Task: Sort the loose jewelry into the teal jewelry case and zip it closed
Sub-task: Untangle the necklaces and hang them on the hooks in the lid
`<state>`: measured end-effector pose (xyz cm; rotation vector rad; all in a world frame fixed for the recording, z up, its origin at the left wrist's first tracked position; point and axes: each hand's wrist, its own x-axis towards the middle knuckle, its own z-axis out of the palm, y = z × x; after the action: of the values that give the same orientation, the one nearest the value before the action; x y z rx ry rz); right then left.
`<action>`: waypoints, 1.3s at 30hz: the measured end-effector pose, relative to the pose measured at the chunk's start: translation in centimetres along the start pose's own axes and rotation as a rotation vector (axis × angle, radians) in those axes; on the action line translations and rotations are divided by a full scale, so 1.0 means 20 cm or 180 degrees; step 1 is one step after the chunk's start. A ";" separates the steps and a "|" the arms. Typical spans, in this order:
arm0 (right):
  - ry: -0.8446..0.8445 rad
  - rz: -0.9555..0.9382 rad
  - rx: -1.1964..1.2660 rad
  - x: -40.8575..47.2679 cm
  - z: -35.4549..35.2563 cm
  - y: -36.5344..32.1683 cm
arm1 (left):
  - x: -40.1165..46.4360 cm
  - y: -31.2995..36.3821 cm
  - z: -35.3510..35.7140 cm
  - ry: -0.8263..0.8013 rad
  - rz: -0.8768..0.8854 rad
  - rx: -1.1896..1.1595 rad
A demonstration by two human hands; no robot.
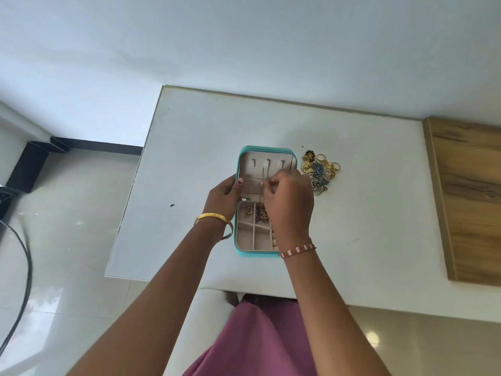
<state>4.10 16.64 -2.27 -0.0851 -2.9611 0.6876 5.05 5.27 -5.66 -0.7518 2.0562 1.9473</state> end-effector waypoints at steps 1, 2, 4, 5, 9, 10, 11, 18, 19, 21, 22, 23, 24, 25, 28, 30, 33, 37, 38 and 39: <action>0.0016 -0.0005 -0.0088 0.00 0.01 0.00 | 0.00 -0.01 0.00 -0.0009 0.0004 -0.0040; 0.0035 -0.0003 -0.0146 0.01 0.02 0.00 | 0.01 -0.01 0.00 -0.0011 0.0012 -0.0058; 0.0063 0.0006 -0.0242 0.01 0.03 -0.02 | 0.01 -0.02 0.00 0.0010 0.0028 -0.0053; 0.0062 0.0021 -0.0286 0.01 0.04 -0.02 | 0.01 -0.02 -0.01 0.0026 0.0028 -0.0038; -0.0087 0.0053 -0.0336 0.01 0.06 -0.04 | 0.02 -0.03 -0.01 0.0054 0.0000 0.0053; -0.0115 0.0064 -0.0327 0.01 0.06 -0.04 | 0.02 -0.02 -0.01 0.0058 -0.0010 0.0073; -0.0127 0.0077 -0.0323 0.01 0.06 -0.03 | 0.02 -0.02 -0.01 0.0059 -0.0008 0.0081; 0.0125 0.0287 -0.0058 0.00 0.05 -0.03 | 0.01 -0.01 0.00 0.0040 -0.0013 0.0071; 0.0123 0.0316 -0.0068 0.01 0.05 -0.03 | 0.00 -0.02 0.00 0.0024 0.0007 0.0061; 0.0079 0.0352 -0.0220 0.02 0.06 -0.04 | 0.01 -0.02 -0.01 -0.0001 0.0015 0.0081; 0.0075 0.0375 -0.0267 0.03 0.07 -0.05 | 0.01 -0.02 -0.01 -0.0008 0.0010 0.0104; 0.0079 0.0397 -0.0280 0.03 0.07 -0.06 | 0.01 -0.02 -0.01 -0.0008 0.0004 0.0117; 0.0080 0.0415 -0.0275 0.03 0.07 -0.06 | 0.01 -0.02 -0.01 -0.0004 0.0001 0.0113; 0.0079 0.0422 -0.0268 0.04 0.08 -0.07 | 0.01 -0.02 -0.01 0.0006 -0.0002 0.0099; 0.0123 0.0368 -0.0280 0.04 0.09 -0.06 | 0.00 -0.02 0.00 0.0041 -0.0006 0.0086; 0.0278 0.0333 -0.0220 0.03 0.08 -0.05 | 0.00 -0.02 0.00 0.0048 0.0010 0.0128; 0.0688 0.0276 0.0105 0.02 0.05 -0.05 | 0.01 -0.02 -0.01 0.0028 0.0004 0.0102; 0.1035 0.0221 0.0646 0.03 0.01 -0.04 | 0.00 -0.02 -0.01 0.0041 -0.0003 0.0044; 0.1050 0.0209 0.0805 0.03 0.01 -0.04 | 0.00 -0.02 -0.01 0.0044 -0.0001 0.0017; 0.1044 0.0189 0.0957 0.03 0.00 -0.04 | 0.00 -0.02 -0.01 0.0044 -0.0001 -0.0010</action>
<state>3.49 16.02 -1.85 -0.2374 -2.5248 1.0094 5.32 5.17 -5.98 -0.7686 2.0612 1.9510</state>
